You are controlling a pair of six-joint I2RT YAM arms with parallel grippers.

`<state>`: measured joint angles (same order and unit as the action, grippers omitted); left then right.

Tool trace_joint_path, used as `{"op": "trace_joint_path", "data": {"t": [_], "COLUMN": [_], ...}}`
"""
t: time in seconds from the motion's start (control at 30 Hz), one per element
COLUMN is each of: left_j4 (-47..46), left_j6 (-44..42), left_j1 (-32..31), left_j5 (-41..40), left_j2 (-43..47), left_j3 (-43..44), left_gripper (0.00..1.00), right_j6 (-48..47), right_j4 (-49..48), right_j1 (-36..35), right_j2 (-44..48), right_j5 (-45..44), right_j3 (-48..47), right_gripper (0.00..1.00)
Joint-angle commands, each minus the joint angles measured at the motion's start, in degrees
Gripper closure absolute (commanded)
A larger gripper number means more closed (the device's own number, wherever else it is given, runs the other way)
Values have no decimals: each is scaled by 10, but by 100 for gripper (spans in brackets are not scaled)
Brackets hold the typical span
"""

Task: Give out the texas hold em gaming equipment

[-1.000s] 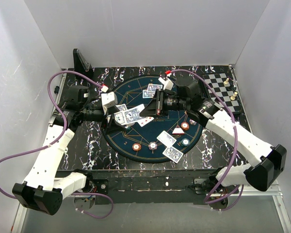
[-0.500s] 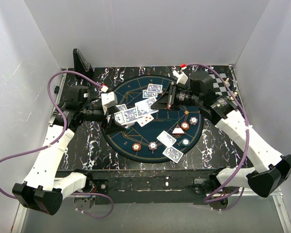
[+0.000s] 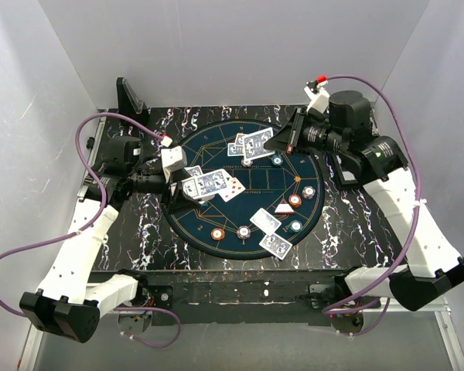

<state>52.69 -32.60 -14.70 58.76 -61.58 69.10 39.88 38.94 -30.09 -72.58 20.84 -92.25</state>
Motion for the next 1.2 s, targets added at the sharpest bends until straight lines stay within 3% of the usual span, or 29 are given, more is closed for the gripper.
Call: {"op": "trace_joint_path", "data": {"t": [0.0, 0.1, 0.2, 0.4, 0.5, 0.87, 1.17], "left_j4": [0, 8, 16, 32, 38, 46, 45], "left_j6": [-3, -4, -4, -12, -12, -7, -4], "left_j1": [2, 2, 2, 1, 2, 2, 1], "left_j5": [18, 17, 20, 18, 19, 22, 18], "left_j2": [19, 22, 23, 30, 35, 35, 31], "left_j3": [14, 20, 24, 29, 31, 34, 38], "left_gripper": [58, 58, 58, 58, 58, 58, 58], "right_j6": [-74, -98, -125, -185, -210, -253, -252], "right_j4": [56, 80, 111, 199, 213, 208, 193], "right_j1": [0, -1, -25, -93, -122, -191, -207], "right_j2": [-51, -112, -196, -367, -432, -602, -638], "right_j5": [-86, -139, -247, -500, -569, -673, -628], "right_j3": [-29, -27, -58, -230, -288, -321, -333], "right_gripper": [93, 99, 99, 99, 99, 99, 99]}}
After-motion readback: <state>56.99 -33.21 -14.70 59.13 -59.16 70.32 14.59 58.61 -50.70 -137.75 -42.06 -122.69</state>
